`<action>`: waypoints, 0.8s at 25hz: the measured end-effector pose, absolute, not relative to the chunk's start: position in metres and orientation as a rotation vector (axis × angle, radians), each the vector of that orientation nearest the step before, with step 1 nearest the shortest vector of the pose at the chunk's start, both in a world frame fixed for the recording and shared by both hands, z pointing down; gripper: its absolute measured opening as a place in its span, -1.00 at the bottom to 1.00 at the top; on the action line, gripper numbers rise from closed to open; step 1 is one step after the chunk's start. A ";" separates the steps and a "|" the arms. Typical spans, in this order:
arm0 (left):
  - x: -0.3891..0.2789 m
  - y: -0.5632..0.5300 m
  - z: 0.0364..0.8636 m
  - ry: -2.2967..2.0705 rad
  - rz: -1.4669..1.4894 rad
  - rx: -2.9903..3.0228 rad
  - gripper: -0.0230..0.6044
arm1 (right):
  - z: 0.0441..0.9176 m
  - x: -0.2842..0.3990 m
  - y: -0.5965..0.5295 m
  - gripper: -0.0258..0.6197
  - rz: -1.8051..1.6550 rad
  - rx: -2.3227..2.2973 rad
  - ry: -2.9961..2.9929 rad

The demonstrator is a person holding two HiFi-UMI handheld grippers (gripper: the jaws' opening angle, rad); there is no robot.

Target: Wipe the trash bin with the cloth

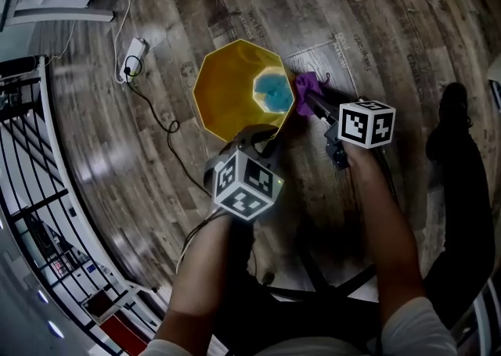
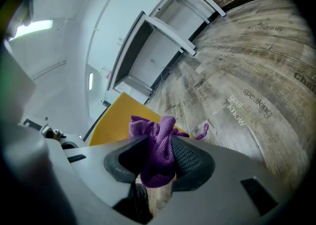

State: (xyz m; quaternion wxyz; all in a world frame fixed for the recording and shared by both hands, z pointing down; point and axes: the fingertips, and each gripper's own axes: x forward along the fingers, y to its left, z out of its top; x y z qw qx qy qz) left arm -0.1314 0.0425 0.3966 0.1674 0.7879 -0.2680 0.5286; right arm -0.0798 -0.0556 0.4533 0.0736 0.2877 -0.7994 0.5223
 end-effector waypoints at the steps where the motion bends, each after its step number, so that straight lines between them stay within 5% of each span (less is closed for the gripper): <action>1: -0.131 0.043 0.396 -0.761 1.505 2.242 -0.84 | 0.462 -0.081 -0.056 -0.48 1.565 0.872 -2.380; 20: -0.129 0.043 0.393 -0.759 1.503 2.255 -0.84 | 0.615 -0.094 -0.064 -0.49 1.466 0.935 -1.978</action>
